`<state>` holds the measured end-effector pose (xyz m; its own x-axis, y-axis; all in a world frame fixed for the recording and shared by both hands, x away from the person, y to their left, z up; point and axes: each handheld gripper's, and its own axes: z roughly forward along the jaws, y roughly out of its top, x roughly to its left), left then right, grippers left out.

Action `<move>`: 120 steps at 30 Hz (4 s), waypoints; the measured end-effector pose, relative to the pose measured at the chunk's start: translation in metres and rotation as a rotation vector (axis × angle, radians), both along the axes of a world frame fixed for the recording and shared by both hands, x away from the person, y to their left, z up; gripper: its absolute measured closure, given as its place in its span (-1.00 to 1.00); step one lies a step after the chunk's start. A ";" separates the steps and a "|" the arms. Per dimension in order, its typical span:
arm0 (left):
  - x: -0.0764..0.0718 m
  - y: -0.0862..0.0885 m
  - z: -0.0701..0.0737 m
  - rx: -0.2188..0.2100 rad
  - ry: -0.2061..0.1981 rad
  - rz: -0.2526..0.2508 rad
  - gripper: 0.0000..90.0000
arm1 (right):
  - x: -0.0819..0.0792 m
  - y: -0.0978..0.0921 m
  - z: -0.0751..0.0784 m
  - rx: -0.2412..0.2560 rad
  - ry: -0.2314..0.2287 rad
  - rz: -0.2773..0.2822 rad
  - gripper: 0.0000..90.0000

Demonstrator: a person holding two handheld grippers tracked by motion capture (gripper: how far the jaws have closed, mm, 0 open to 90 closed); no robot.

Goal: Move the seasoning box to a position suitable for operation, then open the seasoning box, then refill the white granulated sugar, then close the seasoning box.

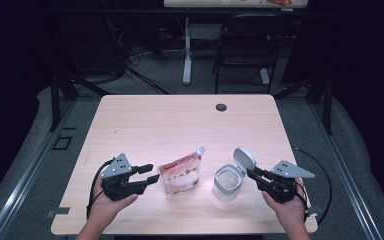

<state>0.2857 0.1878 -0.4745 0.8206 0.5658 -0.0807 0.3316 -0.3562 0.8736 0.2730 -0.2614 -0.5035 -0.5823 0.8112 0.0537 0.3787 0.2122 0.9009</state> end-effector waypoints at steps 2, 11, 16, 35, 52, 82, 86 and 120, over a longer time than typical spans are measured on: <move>0.000 0.000 0.000 -0.002 0.000 0.001 0.25 | 0.002 0.000 0.000 0.003 -0.003 -0.007 0.75; -0.001 -0.003 -0.001 0.005 0.000 -0.006 0.27 | 0.017 -0.004 -0.001 0.036 0.006 -0.022 0.76; -0.001 -0.004 -0.002 0.004 0.003 -0.006 0.27 | 0.021 -0.004 -0.002 0.049 0.006 -0.021 0.76; -0.006 0.002 -0.010 0.023 0.039 0.004 0.43 | -0.007 -0.002 0.017 0.047 -0.038 -0.025 0.37; -0.005 -0.001 -0.016 0.020 0.057 0.017 0.33 | -0.013 0.007 0.041 0.059 -0.084 0.029 0.37; -0.007 -0.011 -0.023 0.040 0.060 0.010 0.44 | 0.024 0.092 0.062 -0.010 -0.066 0.248 0.18; -0.006 -0.011 -0.023 0.041 0.063 0.003 0.44 | 0.030 0.097 0.058 -0.007 -0.053 0.257 0.13; -0.010 -0.016 -0.022 0.038 0.005 -0.023 0.92 | 0.047 0.120 0.053 0.035 -0.002 0.326 0.18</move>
